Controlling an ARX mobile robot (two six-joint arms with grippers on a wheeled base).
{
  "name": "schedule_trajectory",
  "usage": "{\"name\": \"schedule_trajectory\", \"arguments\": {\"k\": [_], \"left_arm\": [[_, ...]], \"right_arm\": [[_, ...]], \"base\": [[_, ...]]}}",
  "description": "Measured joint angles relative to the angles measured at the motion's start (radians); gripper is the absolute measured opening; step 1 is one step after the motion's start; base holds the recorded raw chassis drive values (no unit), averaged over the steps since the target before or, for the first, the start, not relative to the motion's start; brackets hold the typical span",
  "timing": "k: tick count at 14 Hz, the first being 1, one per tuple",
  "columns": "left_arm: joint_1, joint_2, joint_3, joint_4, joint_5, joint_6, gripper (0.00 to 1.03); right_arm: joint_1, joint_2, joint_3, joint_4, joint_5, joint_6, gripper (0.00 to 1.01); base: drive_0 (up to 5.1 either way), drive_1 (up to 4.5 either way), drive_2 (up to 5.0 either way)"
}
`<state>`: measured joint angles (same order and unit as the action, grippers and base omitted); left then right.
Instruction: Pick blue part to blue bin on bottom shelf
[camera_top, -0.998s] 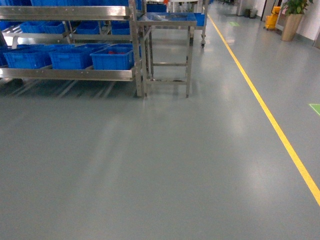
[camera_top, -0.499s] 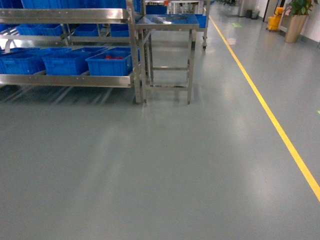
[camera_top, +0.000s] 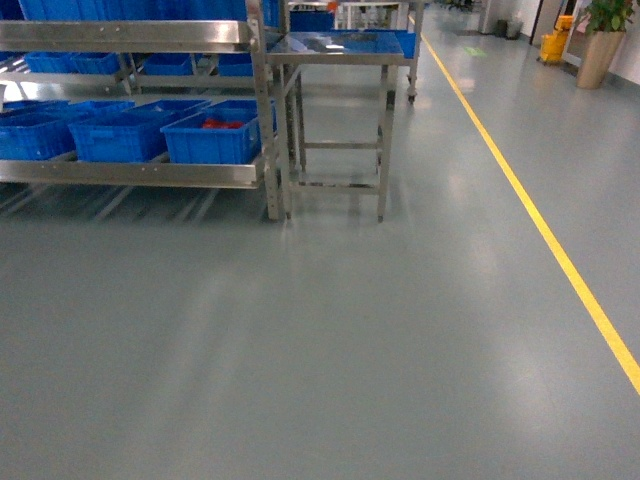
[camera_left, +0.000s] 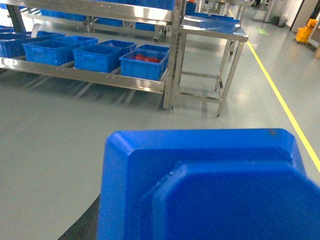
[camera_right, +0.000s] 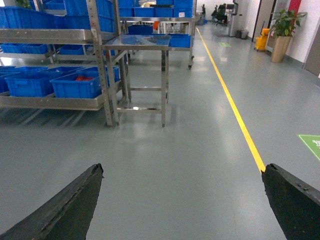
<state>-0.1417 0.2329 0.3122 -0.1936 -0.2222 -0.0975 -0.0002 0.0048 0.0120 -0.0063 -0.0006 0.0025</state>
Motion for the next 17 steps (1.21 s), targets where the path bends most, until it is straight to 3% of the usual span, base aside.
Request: {"name": "schedule_trajectory", "arguments": {"k": [17], "left_arm": [[0.000,0.001,0.000,-0.001,0.001,0.000,0.43]], "right_arm": [[0.000,0.000,0.000,0.000,0.000,0.000,0.98]], "base": [[0.0,3.96,-4.0]]}}
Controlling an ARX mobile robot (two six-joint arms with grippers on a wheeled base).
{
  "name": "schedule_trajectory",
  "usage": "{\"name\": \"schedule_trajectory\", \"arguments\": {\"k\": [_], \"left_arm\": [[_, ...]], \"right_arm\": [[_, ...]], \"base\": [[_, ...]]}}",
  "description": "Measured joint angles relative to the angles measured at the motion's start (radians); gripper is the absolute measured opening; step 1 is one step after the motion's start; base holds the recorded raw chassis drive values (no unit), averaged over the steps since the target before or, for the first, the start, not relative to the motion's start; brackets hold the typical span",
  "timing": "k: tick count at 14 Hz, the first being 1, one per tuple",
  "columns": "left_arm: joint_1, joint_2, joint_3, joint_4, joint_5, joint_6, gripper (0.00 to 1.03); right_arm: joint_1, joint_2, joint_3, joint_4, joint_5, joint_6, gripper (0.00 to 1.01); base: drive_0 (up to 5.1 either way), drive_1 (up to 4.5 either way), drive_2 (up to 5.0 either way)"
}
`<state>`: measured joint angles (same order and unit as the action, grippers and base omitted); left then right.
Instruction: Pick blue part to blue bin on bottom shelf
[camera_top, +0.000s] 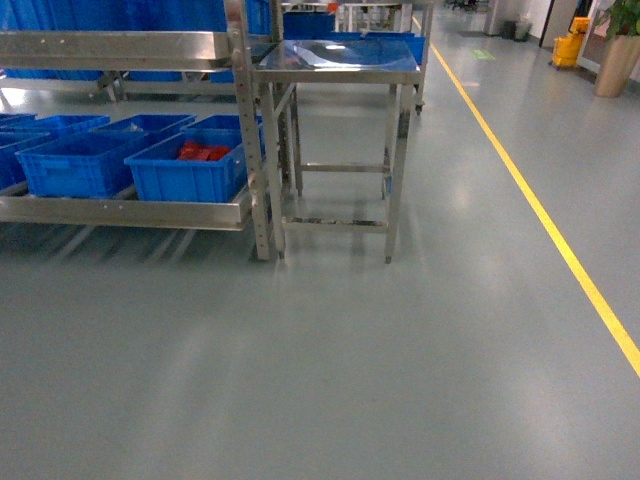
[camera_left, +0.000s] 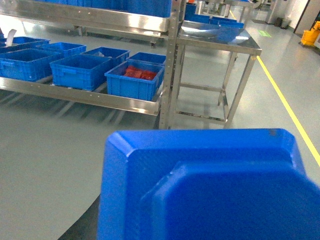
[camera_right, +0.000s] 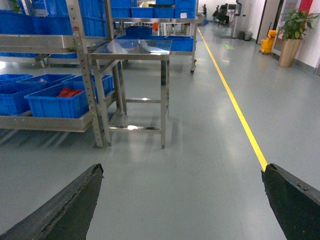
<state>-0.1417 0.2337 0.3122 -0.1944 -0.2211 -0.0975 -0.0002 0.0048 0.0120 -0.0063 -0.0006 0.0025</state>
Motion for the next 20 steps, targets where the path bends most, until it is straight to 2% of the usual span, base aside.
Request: {"name": "schedule_trajectory", "arguments": {"k": [20], "left_arm": [[0.000,0.000,0.000,-0.001,-0.003,0.000,0.43]], "right_arm": [[0.000,0.000,0.000,0.002,0.000,0.000,0.98]], "base": [[0.0,4.00,-4.0]]}}
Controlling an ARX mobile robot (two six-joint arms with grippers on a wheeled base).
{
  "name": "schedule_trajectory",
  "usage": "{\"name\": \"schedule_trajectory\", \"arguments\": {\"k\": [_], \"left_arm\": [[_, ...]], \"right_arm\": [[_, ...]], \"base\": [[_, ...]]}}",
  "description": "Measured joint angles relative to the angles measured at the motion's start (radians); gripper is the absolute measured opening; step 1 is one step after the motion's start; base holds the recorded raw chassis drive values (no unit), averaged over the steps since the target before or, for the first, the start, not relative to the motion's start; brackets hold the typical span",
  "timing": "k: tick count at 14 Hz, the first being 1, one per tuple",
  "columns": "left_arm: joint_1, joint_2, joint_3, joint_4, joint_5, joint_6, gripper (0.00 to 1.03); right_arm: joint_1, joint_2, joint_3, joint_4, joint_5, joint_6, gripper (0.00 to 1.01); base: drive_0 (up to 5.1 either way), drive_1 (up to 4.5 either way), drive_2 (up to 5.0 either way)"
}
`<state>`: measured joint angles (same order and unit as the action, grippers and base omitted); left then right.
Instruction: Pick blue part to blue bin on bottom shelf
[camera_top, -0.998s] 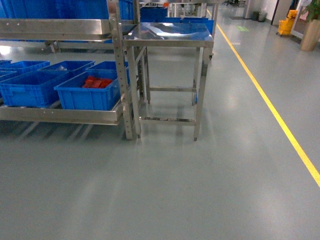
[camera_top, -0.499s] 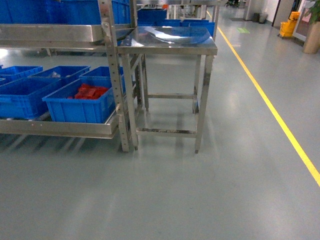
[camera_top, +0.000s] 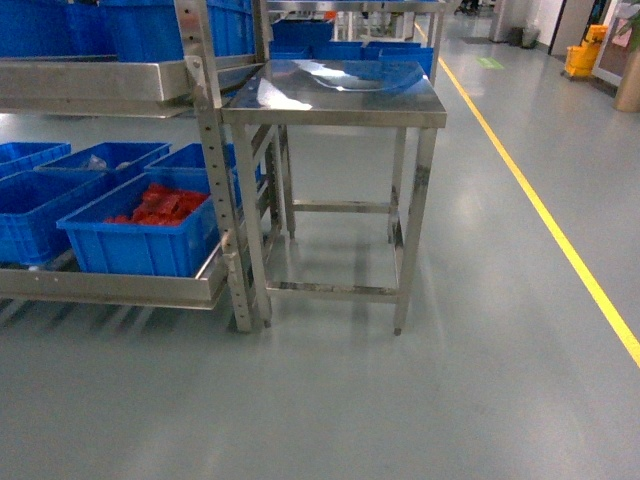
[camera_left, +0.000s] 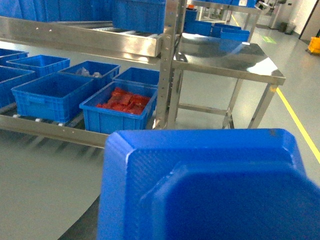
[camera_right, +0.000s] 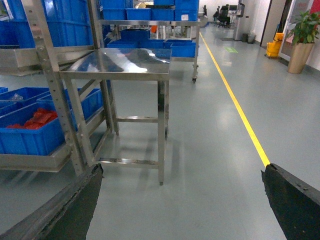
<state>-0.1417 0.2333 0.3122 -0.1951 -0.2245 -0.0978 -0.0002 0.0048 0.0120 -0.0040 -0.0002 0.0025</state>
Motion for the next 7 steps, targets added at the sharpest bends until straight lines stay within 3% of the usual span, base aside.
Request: {"name": "schedule_trajectory", "arguments": {"k": [7], "left_arm": [[0.000,0.000,0.000,0.000,0.000,0.000,0.43]], "right_arm": [[0.000,0.000,0.000,-0.002,0.000,0.000,0.98]], "base": [[0.0,3.96,-4.0]]}}
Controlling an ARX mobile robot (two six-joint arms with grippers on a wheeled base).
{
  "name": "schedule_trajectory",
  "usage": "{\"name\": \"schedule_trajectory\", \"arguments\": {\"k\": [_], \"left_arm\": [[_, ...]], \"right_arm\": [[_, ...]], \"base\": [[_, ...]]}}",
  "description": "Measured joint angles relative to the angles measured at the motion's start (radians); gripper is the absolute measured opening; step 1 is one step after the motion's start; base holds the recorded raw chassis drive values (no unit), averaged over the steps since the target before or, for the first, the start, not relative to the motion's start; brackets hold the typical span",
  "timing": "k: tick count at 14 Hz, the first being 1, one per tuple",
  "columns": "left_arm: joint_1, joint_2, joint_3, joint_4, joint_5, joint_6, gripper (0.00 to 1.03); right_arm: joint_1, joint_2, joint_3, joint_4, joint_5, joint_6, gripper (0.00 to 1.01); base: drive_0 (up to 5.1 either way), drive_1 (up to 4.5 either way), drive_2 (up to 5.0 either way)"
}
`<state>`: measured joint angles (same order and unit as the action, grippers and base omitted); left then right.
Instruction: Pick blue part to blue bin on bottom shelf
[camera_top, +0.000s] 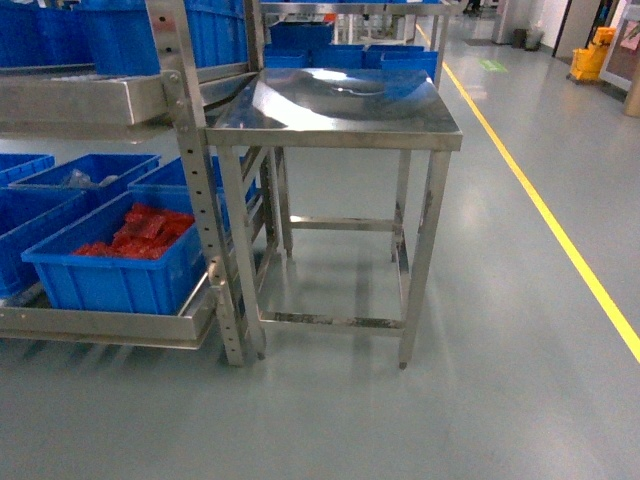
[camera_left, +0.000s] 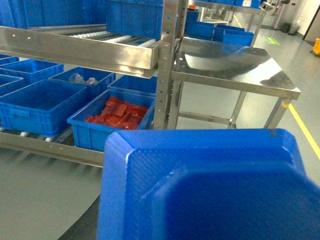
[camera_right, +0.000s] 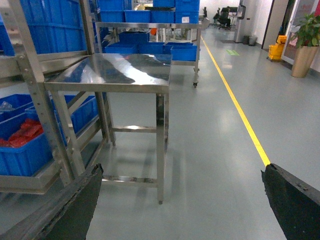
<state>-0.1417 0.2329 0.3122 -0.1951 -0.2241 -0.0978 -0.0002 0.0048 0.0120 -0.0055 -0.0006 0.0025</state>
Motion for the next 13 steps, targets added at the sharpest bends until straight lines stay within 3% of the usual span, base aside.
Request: {"name": "schedule_trajectory", "arguments": {"k": [13], "left_arm": [[0.000,-0.001,0.000,0.003,0.000,0.000,0.43]], "right_arm": [[0.000,0.000,0.000,0.001,0.000,0.000,0.98]], "base": [[0.0,3.97,-4.0]]}}
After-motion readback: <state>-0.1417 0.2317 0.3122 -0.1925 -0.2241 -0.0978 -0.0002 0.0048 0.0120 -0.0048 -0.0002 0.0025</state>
